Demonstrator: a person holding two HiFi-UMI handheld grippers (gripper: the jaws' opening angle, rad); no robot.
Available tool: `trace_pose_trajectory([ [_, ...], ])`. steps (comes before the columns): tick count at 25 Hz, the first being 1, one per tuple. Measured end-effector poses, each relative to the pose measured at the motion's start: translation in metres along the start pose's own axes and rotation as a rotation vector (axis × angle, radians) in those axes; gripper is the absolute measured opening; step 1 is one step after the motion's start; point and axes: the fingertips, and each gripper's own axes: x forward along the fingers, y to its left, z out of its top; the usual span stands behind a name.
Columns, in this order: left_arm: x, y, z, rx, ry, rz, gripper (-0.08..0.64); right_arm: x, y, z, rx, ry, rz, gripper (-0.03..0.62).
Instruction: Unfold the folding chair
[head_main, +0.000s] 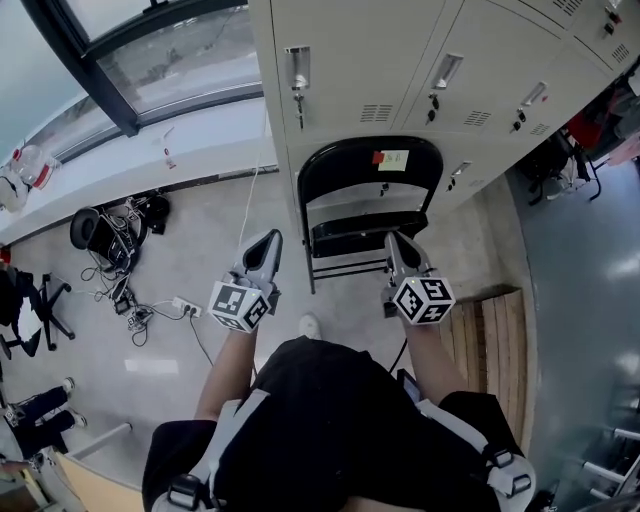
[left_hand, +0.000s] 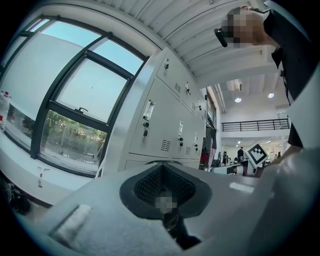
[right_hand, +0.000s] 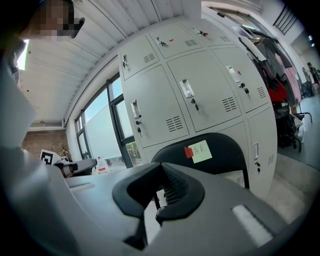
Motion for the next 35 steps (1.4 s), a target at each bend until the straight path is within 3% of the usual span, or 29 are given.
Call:
trace_pose_trajectory([
  [10,0.012,0.017,-0.03,-0.029,0.065,-0.034,0.002,0.015,0.001,-0.036,0.038,0.074,-0.037,0.006],
  [17,0.011,0.026,-0.052,-0.054,0.098,0.018,0.002,0.014,-0.019,-0.061,0.088,0.127,-0.071,0.006],
  [29,0.1,0.035,-0.048,0.066,0.181,-0.08,0.003,0.042,-0.04,-0.044,0.038,0.138,-0.059,0.006],
  [35,0.151,0.055,-0.051,0.104,0.263,-0.111,0.129,0.048,-0.058,-0.038,0.039,0.152,-0.08,0.006],
])
